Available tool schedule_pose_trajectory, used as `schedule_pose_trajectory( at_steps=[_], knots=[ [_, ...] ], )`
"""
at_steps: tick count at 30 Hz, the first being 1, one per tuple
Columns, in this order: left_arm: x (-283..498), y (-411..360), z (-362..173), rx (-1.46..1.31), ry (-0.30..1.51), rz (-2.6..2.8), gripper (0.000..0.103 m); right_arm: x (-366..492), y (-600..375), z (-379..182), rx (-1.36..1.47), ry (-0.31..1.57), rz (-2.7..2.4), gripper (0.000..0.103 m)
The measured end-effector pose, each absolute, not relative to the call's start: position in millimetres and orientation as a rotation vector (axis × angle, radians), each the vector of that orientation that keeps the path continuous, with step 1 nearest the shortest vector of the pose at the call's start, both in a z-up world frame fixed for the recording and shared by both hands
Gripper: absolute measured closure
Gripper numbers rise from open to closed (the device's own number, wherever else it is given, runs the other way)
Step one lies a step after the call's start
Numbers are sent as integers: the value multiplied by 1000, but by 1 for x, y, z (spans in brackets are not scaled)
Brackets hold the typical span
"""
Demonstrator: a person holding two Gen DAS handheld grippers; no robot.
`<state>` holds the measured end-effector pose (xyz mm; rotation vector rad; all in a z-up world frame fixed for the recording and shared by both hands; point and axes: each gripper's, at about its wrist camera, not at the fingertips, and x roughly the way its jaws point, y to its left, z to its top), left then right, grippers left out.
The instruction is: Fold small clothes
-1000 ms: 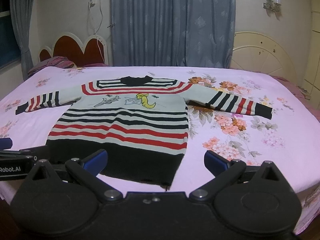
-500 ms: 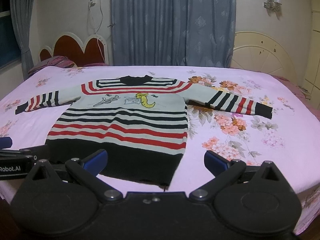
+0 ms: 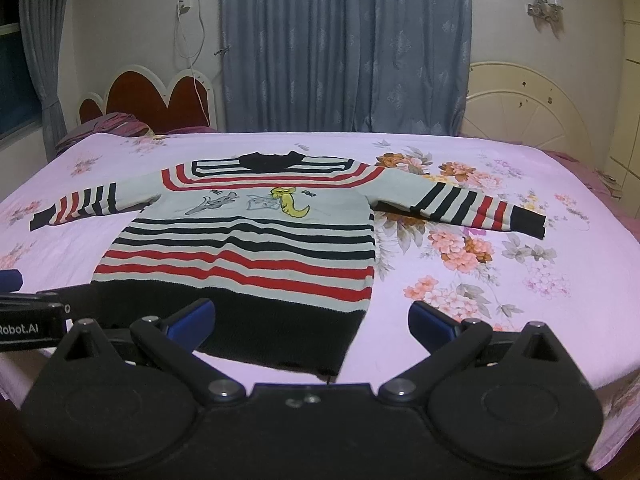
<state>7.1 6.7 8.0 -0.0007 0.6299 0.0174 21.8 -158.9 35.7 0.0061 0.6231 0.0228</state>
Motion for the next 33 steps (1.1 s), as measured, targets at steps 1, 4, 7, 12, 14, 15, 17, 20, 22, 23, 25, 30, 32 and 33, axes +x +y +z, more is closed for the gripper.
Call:
schedule_pose_trajectory(
  at_steps=[1,4,7,12,14,15,17,20,22,23,25,30,32,33],
  knots=[
    [7,7,8,-1,630,17,0,22,-159,36,6,623,22,1],
    [7,7,8,0,630,17,0,22,-158,36,6,623,23,1],
    [7,7,8,-1,630,17,0,22,-159,36,6,624,24,1],
    [8,7,8,-2,631,14,0,22,-159,36,7,623,22,1],
    [8,7,9,1,628,14,0,22,-159,36,8,623,21,1],
    [8,7,9,1,628,13,0,23,-160,35,9,624,20,1],
    [9,7,9,2,628,13,0,24,-159,36,10,624,18,1],
    [8,7,9,3,629,13,0,25,-159,35,9,626,19,1],
    [9,7,9,2,629,12,0,25,-159,35,9,625,20,1],
    [9,7,9,1,629,13,0,25,-159,35,8,626,19,1],
    [9,7,9,2,629,13,0,25,-159,35,9,626,20,1],
    [9,7,9,3,630,13,0,25,-159,35,9,626,19,1],
    [10,7,8,2,631,12,0,26,-159,35,9,626,19,1],
    [10,7,8,2,632,12,0,26,-158,35,10,627,19,1]
  ],
)
